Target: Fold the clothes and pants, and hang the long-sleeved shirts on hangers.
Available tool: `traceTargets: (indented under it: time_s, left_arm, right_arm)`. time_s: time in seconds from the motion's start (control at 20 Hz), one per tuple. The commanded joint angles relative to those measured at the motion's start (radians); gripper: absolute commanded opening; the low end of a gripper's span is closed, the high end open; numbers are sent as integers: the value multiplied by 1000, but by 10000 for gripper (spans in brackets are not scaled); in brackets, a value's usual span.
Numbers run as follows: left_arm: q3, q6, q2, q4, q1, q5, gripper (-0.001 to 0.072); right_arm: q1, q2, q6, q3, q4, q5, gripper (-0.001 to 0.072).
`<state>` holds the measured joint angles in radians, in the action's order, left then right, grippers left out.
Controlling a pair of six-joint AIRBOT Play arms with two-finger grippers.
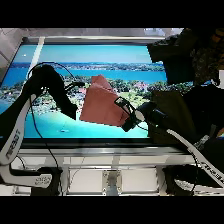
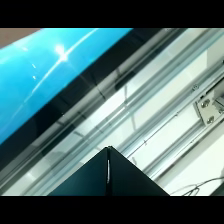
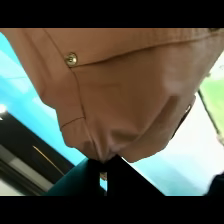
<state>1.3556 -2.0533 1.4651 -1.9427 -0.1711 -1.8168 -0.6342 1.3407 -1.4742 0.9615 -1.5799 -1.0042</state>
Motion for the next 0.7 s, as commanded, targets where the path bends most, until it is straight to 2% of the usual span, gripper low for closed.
traceTargets:
  time_s: [0.0,0.15,0.2,0.25,0.35,0.45,0.65]
  left_arm:
    - [-136,-77,-196,-2,-16,151,20]
    - [-242,-322,-341,3,-60,405,36]
    - [-270,-388,-357,36,-77,452,151]
    - [-289,-406,-356,97,-95,481,234]
    - [-322,-406,-332,249,-133,525,349]
    - [-343,-444,-288,348,-165,534,349]
    - [-347,-550,-187,353,-229,626,304]
  right_arm:
    - [62,-1,1,3,-47,1,27]
    - [121,-2,14,25,-46,-17,27]
    - [126,-2,23,35,-46,-24,27]
    - [128,-2,28,43,-40,-25,27]
    - [128,-2,28,51,-31,-24,27]
    - [128,-2,28,54,-20,-24,27]
    - [128,-2,27,54,-9,-31,27]
